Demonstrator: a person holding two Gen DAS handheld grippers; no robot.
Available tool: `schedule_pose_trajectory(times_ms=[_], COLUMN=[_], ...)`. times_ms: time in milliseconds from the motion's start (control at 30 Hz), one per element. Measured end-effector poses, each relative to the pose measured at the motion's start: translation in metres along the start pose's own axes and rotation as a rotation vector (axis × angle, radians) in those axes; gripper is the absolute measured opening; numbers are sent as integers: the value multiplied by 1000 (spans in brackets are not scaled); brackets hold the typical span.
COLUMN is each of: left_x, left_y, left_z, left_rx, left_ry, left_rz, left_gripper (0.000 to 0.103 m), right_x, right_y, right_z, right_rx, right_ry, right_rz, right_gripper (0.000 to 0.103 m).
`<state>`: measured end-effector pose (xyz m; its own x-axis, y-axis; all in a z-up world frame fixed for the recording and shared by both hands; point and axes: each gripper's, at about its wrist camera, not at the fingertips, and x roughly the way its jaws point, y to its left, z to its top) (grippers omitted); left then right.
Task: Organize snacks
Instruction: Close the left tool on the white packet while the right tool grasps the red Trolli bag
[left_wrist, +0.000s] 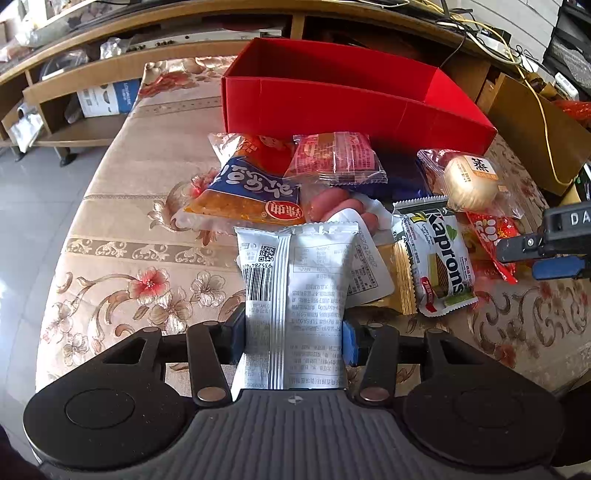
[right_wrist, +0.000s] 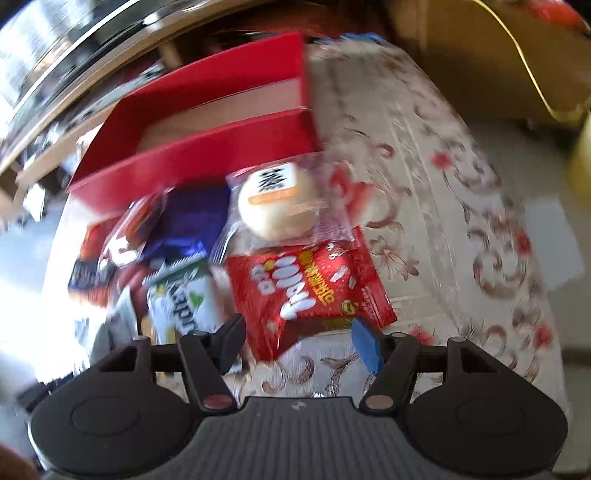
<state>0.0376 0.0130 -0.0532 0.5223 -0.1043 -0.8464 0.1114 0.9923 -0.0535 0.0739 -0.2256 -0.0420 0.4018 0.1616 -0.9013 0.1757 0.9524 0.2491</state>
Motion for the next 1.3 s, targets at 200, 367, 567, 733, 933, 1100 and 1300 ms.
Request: schedule_pose_trajectory(times_ms=[200,367,567,733,933,1100,1300], left_x=[1,2,3,4,5,5,6], left_y=[-1,-3,-4,-5,-8,-8,-9], left_z=[1,1,1,1,1,1,1], left_rx=[0,4,10,9,18,25,27], left_ry=[3,4,4,7,9,8,11], left_rz=[-8,-9,-10,-17,-17,-15,-15], left_gripper=[59,61,64,67,71,71,73], right_x=[-3,15,31,22,36,44,29], right_y=[4,-2,12,4,9,16,30], right_z=[6,20,26,25,24,18,3], right_rx=[-81,-18,-135,-157,-253,-304,-426], right_ry=[-30,27,28,32,116,107,75], right_rz=[-58,-37,-60,-60,-48,-74,-95], right_gripper=[82,82,97,98,99,102,70])
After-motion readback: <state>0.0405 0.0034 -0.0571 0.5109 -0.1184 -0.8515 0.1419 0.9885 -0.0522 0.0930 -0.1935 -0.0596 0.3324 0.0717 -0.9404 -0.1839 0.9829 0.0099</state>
